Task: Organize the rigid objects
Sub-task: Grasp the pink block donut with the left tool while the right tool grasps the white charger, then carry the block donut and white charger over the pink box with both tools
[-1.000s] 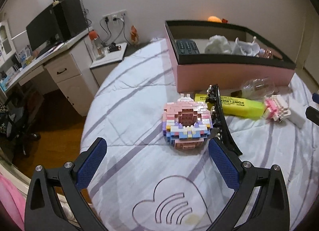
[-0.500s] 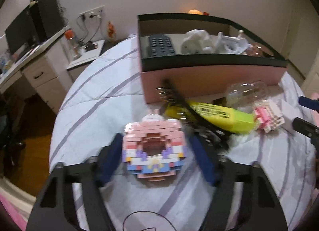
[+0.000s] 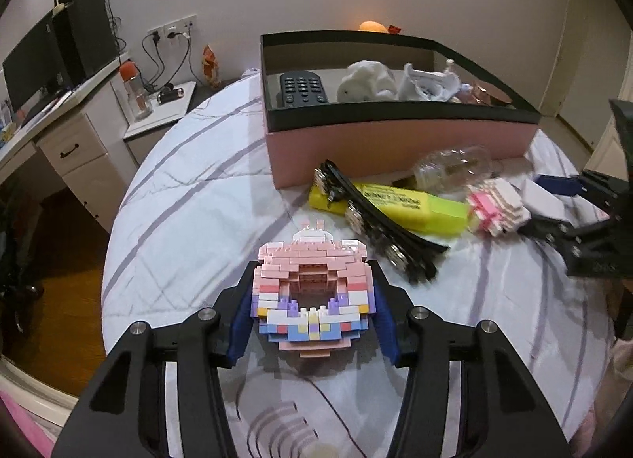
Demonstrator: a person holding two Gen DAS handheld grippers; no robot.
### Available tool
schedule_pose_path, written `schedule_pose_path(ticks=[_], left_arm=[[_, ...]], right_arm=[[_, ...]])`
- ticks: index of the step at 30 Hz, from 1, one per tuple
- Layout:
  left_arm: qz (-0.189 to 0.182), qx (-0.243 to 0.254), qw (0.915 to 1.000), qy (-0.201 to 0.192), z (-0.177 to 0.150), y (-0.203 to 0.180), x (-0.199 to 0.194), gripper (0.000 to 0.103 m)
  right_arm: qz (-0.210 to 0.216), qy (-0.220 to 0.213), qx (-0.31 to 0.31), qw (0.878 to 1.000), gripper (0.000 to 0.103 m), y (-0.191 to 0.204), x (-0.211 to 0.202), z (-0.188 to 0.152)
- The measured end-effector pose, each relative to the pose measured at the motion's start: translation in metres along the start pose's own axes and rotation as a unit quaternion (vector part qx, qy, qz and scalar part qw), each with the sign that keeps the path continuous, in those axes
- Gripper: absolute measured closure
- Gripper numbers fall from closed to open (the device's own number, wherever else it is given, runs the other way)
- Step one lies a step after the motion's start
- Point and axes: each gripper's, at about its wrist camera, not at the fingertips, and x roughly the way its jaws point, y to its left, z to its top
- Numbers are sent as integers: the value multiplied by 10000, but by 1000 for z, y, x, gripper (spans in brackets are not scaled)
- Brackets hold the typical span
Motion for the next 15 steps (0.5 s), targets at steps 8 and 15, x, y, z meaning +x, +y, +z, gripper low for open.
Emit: schedule_pose_path(ticks=[8,15], left_arm=[[-158,51,9998,-97,-8,-15,-15,51],[-273,-1,9987,-423,-10,-23,-47,51]], right_arm=[[227,-54,54,9997,62,0,-7,-1],[384,-259,338,9984,62,-3,-27,-13]])
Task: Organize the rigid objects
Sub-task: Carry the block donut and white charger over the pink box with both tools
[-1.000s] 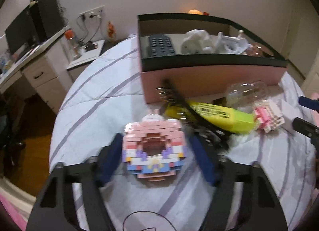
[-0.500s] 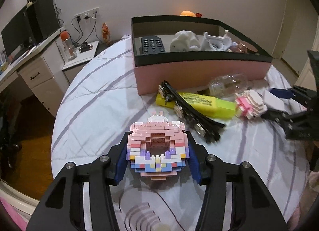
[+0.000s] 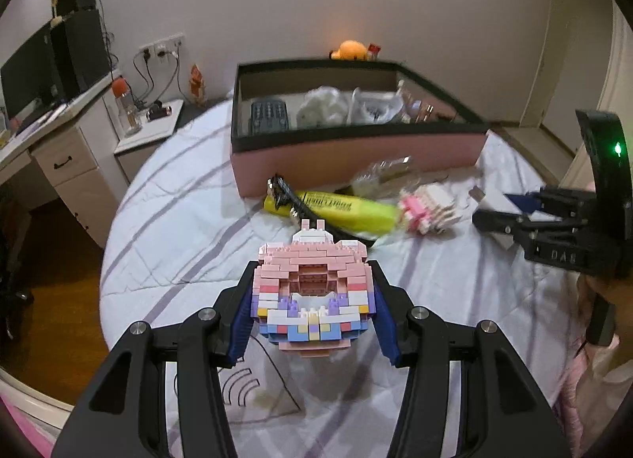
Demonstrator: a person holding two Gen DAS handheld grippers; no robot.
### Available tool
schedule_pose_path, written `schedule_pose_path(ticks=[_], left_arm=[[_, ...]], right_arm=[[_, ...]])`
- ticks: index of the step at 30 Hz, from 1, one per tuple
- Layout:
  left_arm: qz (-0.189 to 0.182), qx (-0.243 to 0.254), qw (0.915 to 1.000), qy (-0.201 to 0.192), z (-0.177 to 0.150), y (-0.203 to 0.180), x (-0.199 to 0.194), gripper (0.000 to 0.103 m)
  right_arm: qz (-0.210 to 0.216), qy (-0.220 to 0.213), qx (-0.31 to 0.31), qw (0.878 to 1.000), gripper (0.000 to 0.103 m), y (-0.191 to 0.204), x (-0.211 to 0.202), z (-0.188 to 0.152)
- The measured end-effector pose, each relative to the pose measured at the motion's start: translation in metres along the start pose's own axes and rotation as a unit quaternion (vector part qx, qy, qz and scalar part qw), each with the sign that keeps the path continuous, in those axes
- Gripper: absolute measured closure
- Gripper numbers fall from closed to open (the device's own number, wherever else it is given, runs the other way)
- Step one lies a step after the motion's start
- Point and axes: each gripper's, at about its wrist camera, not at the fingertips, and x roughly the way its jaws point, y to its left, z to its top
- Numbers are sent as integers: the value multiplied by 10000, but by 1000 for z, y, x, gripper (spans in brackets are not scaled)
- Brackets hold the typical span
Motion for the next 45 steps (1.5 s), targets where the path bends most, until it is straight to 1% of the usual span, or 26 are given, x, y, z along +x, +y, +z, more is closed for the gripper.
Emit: schedule_pose_path(ticks=[1,2,5,7,9,10,12,13,16,20,25,28,34,41,45], left_arm=[[-14,-19,10000,-71,1,-1,-6,51],[-5,-31,9999,-146,2,-2,-10,51],[31,-47,9993,-361,7,-8,-25,51],[0,-47,9990,-454,10,-12,-34,51],[52,-32,9984,-558,12,-18,-43,51],[58,-7,9980,-624,13,-21,-48,51],[77,10,9973,-734,17,-27,-56,51],[85,27,9968,-795,19,-30,-61,51],[148,73,9952,-967,27,-37,-72,51],[164,212,9924,-1204,41,-46,-82,51],[249,194,9882,-1500,62,-46,-89,51],[233,176,9862,-1631,76,-43,-88,51],[197,172,9860,-1648,103,-36,-71,51],[154,124,9845,-1743,137,-25,-48,51],[172,69,9856,-1679,155,-15,-23,51]], right_arm=[[32,-124,47,9999,62,0,-7,-1],[122,-129,102,9998,62,1,-13,-1],[296,-392,142,9987,62,7,-32,-1],[269,-670,105,9973,62,13,-48,0],[342,-853,146,9957,62,18,-60,2],[356,-1056,173,9936,62,18,-69,2],[395,-1149,201,9924,62,19,-78,9],[382,-1292,201,9907,62,21,-84,10],[427,-1466,223,9880,62,22,-96,14],[508,-1582,196,9859,62,25,-105,21],[529,-1878,193,9806,62,22,-118,34],[526,-2041,182,9774,62,19,-124,46],[519,-2150,89,9752,62,16,-117,74],[518,-2067,23,9770,62,7,-92,109],[454,-1966,12,9794,62,0,-73,127]])
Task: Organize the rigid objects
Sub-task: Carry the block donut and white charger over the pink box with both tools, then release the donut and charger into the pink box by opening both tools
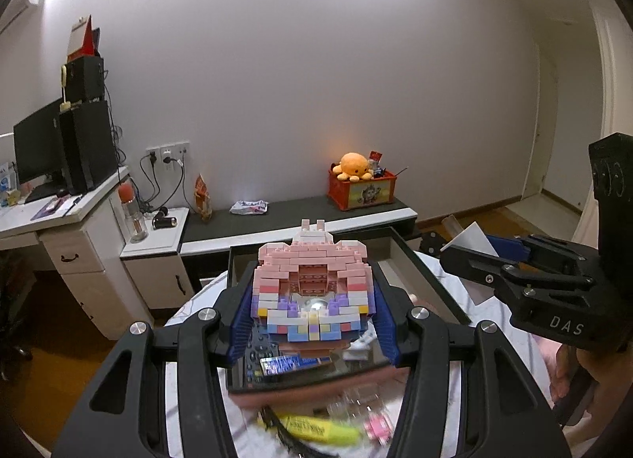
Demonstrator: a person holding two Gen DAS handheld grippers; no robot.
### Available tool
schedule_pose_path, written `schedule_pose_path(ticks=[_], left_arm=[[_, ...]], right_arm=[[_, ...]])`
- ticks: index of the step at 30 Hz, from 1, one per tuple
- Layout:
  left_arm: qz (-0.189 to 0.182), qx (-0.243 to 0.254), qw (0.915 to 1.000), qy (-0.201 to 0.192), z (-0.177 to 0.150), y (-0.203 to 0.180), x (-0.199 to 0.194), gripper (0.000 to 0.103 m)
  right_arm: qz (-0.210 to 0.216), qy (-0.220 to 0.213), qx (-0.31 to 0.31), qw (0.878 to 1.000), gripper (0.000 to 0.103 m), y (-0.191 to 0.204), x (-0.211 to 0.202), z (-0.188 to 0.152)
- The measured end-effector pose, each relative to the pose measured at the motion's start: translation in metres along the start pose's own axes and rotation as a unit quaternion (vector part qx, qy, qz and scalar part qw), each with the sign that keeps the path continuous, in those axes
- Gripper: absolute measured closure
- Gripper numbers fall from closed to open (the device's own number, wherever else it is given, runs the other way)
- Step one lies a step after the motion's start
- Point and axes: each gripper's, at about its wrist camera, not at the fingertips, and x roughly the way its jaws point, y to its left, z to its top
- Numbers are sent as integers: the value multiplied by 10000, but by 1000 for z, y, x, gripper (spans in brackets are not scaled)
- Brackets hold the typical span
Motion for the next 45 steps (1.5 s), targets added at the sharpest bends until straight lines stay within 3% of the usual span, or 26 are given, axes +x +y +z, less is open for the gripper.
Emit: schedule_pose_path(ticks=[12,19,29,34,40,45], left_arm=[[63,-123,9943,1057,-30,17,109,51],[124,-77,9887,1491,-52,15,137,51],[179,-30,9863,1640,-61,10,138,48],[296,-101,9866,1599,-60,10,130,26],[283,-400,9903,1298,-52,22,96,12],[393,-608,9943,788,-47,28,40,7]], right_arm=[[-145,866,-22,9961,62,-24,87,-20],[-389,1290,-68,9909,62,-31,122,-33],[-458,1352,-250,9894,61,-21,121,-38],[-581,1349,-350,9885,60,-17,120,-40],[-584,1083,-274,9920,22,-13,92,-30],[-655,767,-358,9943,21,-1,53,-21]])
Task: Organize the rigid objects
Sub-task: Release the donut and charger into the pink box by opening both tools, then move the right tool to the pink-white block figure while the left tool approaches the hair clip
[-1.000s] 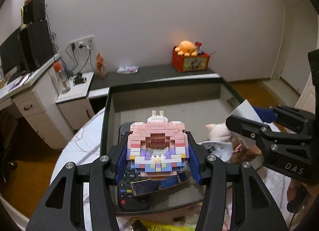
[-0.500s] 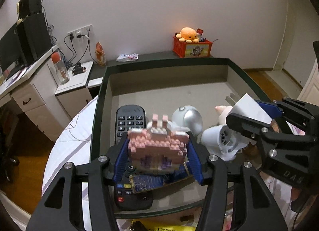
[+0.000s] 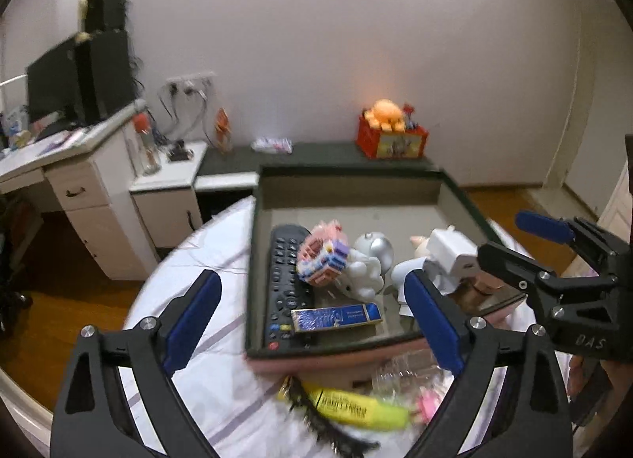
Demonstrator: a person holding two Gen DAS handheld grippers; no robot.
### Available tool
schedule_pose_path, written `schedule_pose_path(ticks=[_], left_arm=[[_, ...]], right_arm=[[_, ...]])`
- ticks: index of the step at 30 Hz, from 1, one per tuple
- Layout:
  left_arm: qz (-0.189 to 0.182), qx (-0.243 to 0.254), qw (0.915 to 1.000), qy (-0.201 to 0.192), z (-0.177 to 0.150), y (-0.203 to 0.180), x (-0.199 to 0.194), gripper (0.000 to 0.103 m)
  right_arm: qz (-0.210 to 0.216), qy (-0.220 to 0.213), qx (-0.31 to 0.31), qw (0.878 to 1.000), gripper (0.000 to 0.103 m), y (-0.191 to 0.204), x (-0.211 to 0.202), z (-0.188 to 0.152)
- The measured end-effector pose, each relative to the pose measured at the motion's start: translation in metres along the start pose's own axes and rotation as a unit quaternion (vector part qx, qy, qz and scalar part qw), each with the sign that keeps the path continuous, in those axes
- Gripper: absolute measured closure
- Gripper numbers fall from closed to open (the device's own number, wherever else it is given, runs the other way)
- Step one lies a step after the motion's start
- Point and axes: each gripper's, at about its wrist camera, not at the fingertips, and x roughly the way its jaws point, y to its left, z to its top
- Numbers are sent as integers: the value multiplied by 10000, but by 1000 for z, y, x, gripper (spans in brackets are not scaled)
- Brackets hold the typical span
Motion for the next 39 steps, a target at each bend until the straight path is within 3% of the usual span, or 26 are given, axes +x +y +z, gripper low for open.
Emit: schedule_pose_path(ticks=[7,12,16,24,25,26,27,34,39], left_arm=[[267,-366,9919,-1188,-20,3,-97,0],[549,-313,9836,-1688,-48,-2,-147,0],[760,-93,9834,-1642,-66,-9,-169,0],[579,-9,9773,-2038,-80,-18,-211,0],[591,68,9773,-2033,-80,-21,-213,0],[630,127,9767,-2047,-82,-23,-215,0],[657,182,9760,-2068,-83,-25,-217,0],[707,248,9774,-1978,-89,-26,-219,0],[732,239,9823,-1709,-93,-19,-206,0]], right_arm=[[-241,-839,-1,9962,20,16,-75,-12],[-452,-1356,2,9897,19,31,-125,-32],[-454,-1507,122,9875,16,37,-151,-52],[-493,-1691,182,9842,14,45,-184,-73],[-532,-1720,183,9835,13,46,-187,-75],[-573,-1746,190,9828,3,47,-190,-78],[-599,-1747,203,9826,0,47,-193,-80],[-584,-1733,169,9830,0,53,-199,-87],[-618,-1601,197,9850,0,51,-193,-90]])
